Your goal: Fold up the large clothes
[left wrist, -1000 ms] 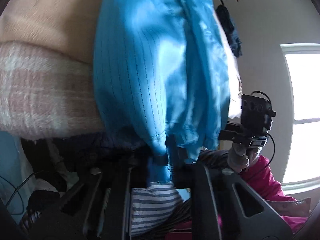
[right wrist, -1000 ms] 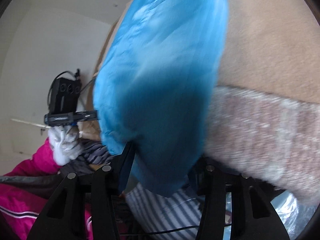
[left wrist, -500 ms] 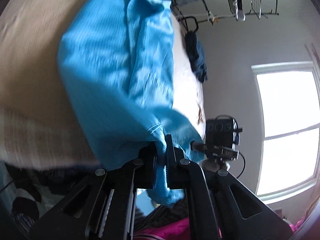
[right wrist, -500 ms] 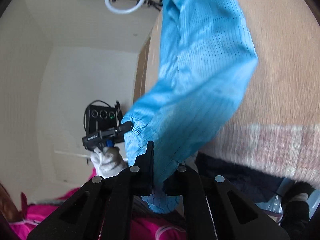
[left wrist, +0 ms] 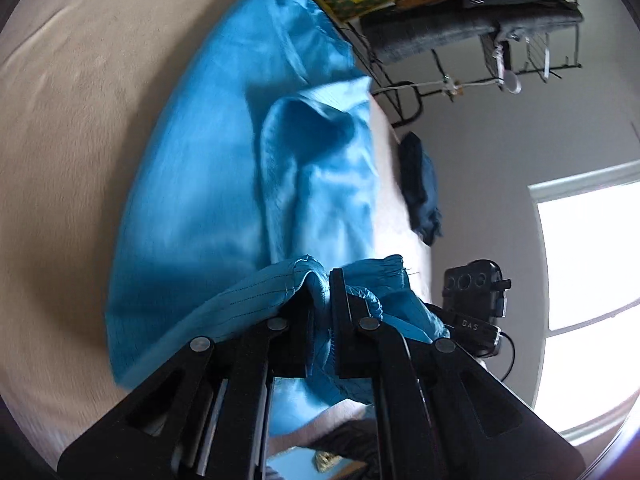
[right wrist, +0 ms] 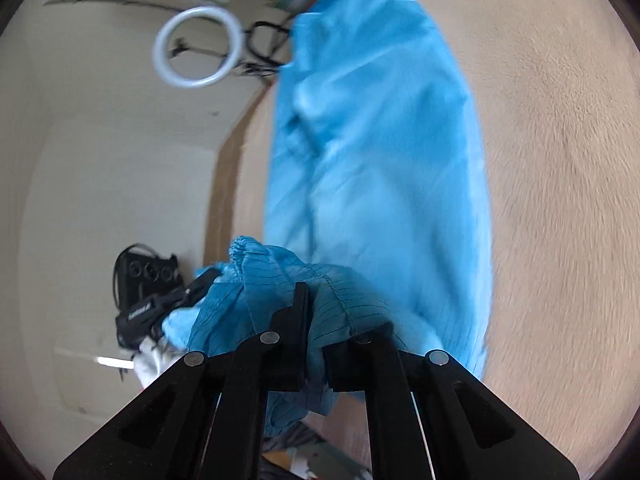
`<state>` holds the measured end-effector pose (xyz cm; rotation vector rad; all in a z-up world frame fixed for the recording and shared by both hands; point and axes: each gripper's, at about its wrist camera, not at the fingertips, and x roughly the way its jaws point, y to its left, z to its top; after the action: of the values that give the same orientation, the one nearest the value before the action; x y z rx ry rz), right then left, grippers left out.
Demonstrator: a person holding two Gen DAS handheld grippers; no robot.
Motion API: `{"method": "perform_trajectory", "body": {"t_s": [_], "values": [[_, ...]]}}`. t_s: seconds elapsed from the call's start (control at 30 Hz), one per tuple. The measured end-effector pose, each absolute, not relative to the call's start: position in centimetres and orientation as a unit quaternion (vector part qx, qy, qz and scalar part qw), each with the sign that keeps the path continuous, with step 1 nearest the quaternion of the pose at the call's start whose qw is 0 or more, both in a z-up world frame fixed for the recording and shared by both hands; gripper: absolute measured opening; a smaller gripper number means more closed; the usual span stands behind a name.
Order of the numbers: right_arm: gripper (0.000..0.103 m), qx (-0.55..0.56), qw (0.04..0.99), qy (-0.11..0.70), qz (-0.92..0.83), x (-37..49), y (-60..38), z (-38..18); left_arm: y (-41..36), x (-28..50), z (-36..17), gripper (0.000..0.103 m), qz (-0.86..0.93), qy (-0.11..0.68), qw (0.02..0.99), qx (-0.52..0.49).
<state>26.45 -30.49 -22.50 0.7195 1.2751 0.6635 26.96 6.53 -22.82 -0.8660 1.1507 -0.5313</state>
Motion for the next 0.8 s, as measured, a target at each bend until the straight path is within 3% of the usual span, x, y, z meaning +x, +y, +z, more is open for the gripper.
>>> {"method": "perform_trajectory", "body": {"t_s": [0.37, 0.4, 0.43, 0.5, 0.53, 0.67, 0.8], "values": [[0.009, 0.337, 0.684, 0.587, 0.274, 28.9, -32.2, -24.0, 6.7, 30.1, -25.4, 0.007, -0.197, 0.534, 0.716, -0.405], [0.019, 0.34, 0.68, 0.589, 0.275, 29.1, -32.3, -23.9, 6.9, 30.2, -25.2, 0.017, -0.194, 0.532, 0.715, -0.409], [0.04, 0.344, 0.675, 0.592, 0.275, 29.4, -32.5, -23.8, 7.2, 30.4, -25.0, 0.024, -0.193, 0.528, 0.716, -0.414], [0.071, 0.363, 0.67, 0.587, 0.274, 29.5, -33.3, -23.3, 8.1, 30.4, -24.4, 0.047, -0.187, 0.509, 0.72, -0.433], [0.077, 0.381, 0.67, 0.575, 0.276, 29.6, -33.9, -22.9, 8.5, 30.5, -24.1, 0.05, -0.186, 0.5, 0.723, -0.439], [0.077, 0.424, 0.669, 0.537, 0.291, 29.7, -36.5, -21.3, 9.5, 30.7, -22.9, 0.05, -0.181, 0.474, 0.743, -0.436], [0.075, 0.341, 0.739, 0.514, 0.269, 29.0, -37.5, -18.9, 9.2, 30.7, -21.8, 0.05, -0.171, 0.468, 0.803, -0.327]]}}
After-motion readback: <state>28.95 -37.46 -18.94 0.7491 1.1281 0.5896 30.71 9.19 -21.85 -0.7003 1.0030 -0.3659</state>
